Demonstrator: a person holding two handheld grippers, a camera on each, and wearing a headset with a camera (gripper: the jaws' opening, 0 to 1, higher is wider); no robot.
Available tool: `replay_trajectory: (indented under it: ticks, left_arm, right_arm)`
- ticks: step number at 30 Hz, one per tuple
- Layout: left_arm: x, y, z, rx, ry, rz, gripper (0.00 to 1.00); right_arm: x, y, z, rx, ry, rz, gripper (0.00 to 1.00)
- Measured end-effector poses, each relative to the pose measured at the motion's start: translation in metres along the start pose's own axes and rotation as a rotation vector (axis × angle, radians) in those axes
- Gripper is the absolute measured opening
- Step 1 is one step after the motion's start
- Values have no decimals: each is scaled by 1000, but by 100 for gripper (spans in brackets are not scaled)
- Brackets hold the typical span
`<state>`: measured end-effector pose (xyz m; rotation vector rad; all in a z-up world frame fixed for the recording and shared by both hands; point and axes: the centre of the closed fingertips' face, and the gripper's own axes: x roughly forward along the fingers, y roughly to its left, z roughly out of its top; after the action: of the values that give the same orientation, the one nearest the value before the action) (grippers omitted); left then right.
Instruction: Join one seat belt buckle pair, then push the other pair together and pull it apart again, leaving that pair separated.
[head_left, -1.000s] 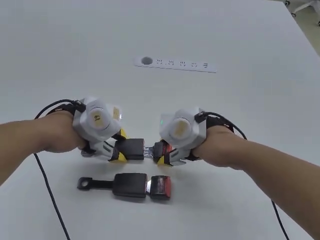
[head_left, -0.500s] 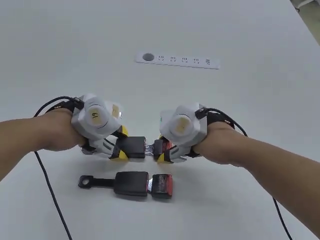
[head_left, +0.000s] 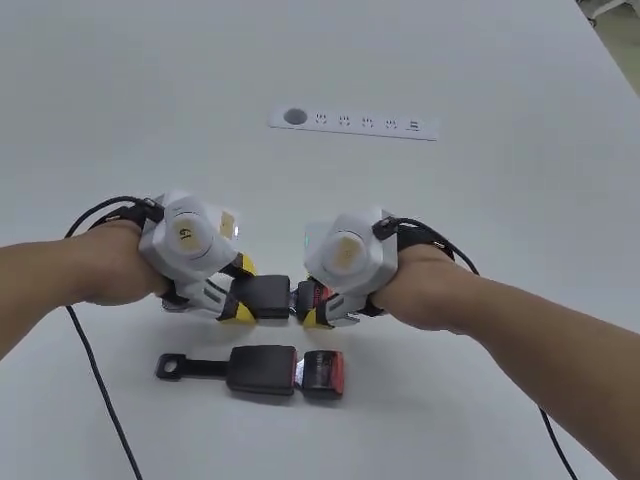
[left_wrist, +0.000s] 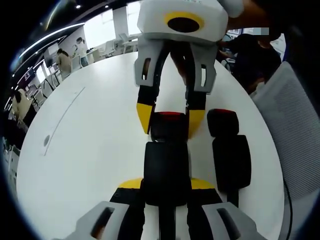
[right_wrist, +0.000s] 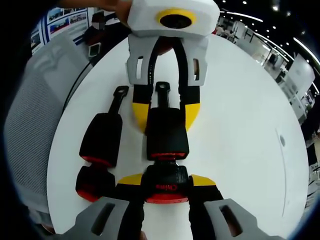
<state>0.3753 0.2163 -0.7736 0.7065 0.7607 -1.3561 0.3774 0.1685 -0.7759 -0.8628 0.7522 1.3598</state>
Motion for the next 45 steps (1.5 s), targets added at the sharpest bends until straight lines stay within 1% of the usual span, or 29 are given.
replay_trajectory:
  ticks: [2, 4, 5, 7, 9, 12, 16, 17, 25, 27, 29, 31, 34, 39, 44, 45]
  left_arm:
    - [0, 0, 0, -2, 0, 2, 32]
    - [0, 0, -1, -8, 2, 3, 32]
    - [0, 0, -1, -9, 3, 3, 32]
    - [0, 0, -1, -12, 10, 2, 32]
    - [0, 0, 0, -12, 14, 0, 32]
    - [0, -1, 0, -14, 11, 0, 32]
    - [0, 0, 0, -15, 11, 1, 32]
    - [0, -1, 0, -15, 12, 1, 32]
    - [-1, -1, 0, -25, 10, 7, 32]
    - [-1, 0, -1, -30, 10, 10, 32]
    - [-1, 0, -2, -31, 9, 11, 32]
    - [0, 1, -2, -32, 9, 11, 32]
    - [-1, 0, -1, -30, 10, 10, 33]
    - [-1, -1, 0, -32, 4, 9, 33]
    - [-1, -1, -1, -32, 4, 7, 33]
    - [-1, 0, -1, -33, 4, 7, 33]
  right_arm:
    - [2, -1, -1, 2, -2, 0, 29]
    - [-2, 1, 0, -1, 3, -2, 29]
    - [0, 0, 0, -2, 3, -3, 29]
    - [-4, 2, 2, -3, 4, -3, 29]
    - [-2, 1, 1, -4, 8, -4, 29]
    - [-1, 1, 0, -5, 11, -6, 29]
    - [-5, 3, 2, -4, 11, -12, 30]
    - [-3, 1, 1, -5, 12, -13, 30]
    - [-2, 1, 0, -12, 24, -9, 30]
    - [-3, 1, -2, -21, 38, -7, 30]
    - [-6, 0, -5, -19, 41, -6, 30]
    - [-5, -1, -8, -13, 40, -4, 30]
    - [-7, 0, -10, -7, 45, -5, 30]
    - [-9, 0, -12, 9, 33, 0, 30]
    - [-8, -2, -15, 3, 34, -2, 31]
    - [-12, 0, -16, 1, 36, -3, 31]
